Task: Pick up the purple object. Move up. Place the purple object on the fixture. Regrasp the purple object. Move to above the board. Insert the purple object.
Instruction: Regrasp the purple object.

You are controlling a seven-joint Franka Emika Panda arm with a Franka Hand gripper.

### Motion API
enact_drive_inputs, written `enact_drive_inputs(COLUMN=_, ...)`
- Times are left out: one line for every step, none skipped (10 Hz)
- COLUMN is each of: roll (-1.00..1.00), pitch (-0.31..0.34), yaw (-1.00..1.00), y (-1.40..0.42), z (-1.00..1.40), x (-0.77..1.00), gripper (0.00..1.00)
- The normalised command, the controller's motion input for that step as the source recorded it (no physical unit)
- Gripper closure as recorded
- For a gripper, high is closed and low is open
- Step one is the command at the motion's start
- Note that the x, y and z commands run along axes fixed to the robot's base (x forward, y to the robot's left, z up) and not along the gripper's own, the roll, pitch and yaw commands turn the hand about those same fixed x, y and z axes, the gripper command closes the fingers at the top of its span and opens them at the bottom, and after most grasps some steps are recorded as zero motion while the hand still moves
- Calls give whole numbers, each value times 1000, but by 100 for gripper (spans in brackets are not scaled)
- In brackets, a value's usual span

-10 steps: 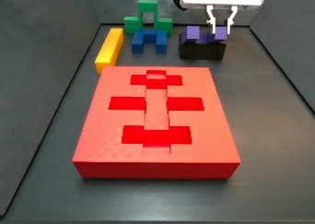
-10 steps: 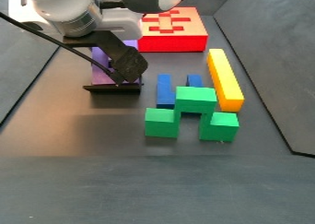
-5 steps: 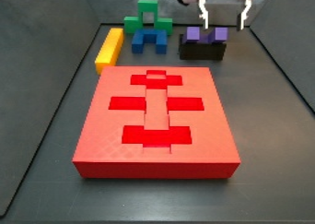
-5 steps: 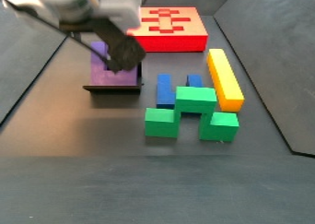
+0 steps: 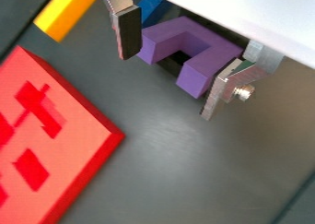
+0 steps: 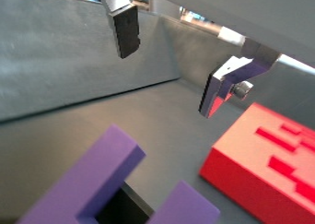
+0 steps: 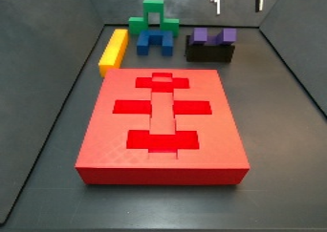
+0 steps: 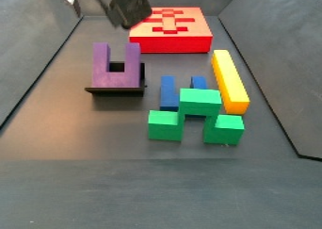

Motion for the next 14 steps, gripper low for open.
enact_drive_inputs(roll=1000, pitch=-269, yaw=306, y=-140, z=174, x=171, gripper=0)
enact_drive_inputs(roll=1000, pitch=-169, yaw=360, y=-54, z=171, x=311, gripper=0)
enact_drive_inputs(roll=1000, pitch=-9, yaw=374, y=-14, z=226, x=437, gripper=0)
enact_drive_inputs(roll=1000, pitch=91, yaw=291, y=0, z=203, x=563, gripper=0)
enact_drive_inputs(roll=1000, pitch=114, yaw=274, y=0, z=206, x=594, gripper=0)
enact_drive_inputs(roll=1000, pitch=120, yaw=254, y=0, z=209, x=586, gripper=0)
enact_drive_inputs(roll=1000, pitch=163, yaw=189, y=0, z=189, x=566, gripper=0)
enact_drive_inputs(roll=1000, pitch=174, yaw=157, y=0, z=177, x=566, gripper=0)
enact_drive_inputs(roll=1000, pitch=211, yaw=131, y=0, z=146, x=549, gripper=0)
enact_drive_inputs(roll=1000, pitch=237, yaw=23, y=3, z=49, x=657, gripper=0)
enact_drive_inputs(roll=1000, pitch=437, yaw=0, y=0, z=26, x=651, gripper=0)
enact_drive_inputs(roll=1000, pitch=511, yaw=0, y=0, z=14, x=649, gripper=0)
enact_drive_inputs(roll=1000, pitch=551, yaw=0, y=0, z=20, x=629, gripper=0)
enact_drive_inputs(roll=1000, pitch=657, yaw=0, y=0, z=0, x=611, gripper=0)
